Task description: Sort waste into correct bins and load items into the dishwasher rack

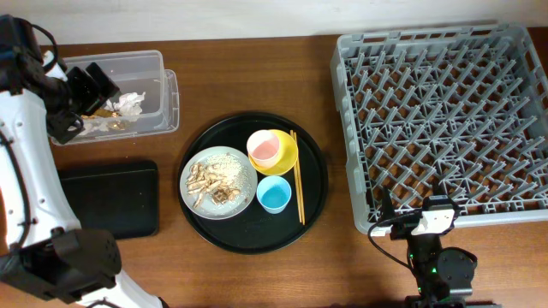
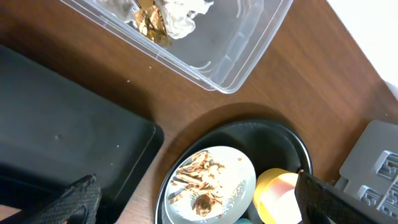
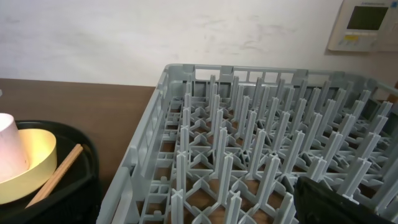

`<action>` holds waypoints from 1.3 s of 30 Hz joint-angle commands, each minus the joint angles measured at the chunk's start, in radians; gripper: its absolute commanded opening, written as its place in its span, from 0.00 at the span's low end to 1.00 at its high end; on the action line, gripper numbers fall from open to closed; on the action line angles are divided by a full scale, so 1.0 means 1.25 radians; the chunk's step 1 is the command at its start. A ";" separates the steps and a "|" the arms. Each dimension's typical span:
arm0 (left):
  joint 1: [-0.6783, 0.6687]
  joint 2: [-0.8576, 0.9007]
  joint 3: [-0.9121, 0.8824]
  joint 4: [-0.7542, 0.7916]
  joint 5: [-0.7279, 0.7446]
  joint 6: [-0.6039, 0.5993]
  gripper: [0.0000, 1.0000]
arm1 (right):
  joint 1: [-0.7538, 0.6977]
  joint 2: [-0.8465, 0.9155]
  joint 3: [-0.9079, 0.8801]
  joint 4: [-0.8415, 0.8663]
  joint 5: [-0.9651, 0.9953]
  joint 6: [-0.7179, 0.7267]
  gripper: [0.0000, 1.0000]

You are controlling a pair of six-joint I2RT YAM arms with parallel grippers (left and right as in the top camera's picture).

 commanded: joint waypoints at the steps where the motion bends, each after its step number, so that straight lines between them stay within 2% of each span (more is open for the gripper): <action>1: -0.002 -0.026 0.009 0.002 -0.023 0.002 0.99 | -0.005 -0.006 -0.006 -0.001 -0.007 -0.005 0.98; 17: -0.005 -0.046 0.005 -0.019 -0.029 0.004 0.99 | -0.005 -0.006 -0.006 -0.001 -0.007 -0.005 0.98; 22: -0.005 -0.110 -0.017 -0.068 -0.029 0.005 0.99 | -0.005 -0.006 -0.006 -0.001 -0.007 -0.005 0.98; 26: -0.005 -0.241 -0.135 -0.013 -0.053 0.004 0.99 | -0.005 -0.006 -0.006 -0.001 -0.007 -0.005 0.98; 33: -0.001 -0.514 -0.498 0.191 -0.053 -0.080 0.99 | -0.005 -0.006 -0.006 -0.001 -0.007 -0.005 0.98; 36: 0.025 -0.562 -0.584 0.234 -0.065 -0.088 0.99 | -0.005 -0.006 -0.006 -0.001 -0.007 -0.005 0.98; 39: 0.065 -0.562 -0.606 0.236 -0.065 -0.121 0.99 | -0.005 -0.006 -0.006 -0.001 -0.007 -0.005 0.98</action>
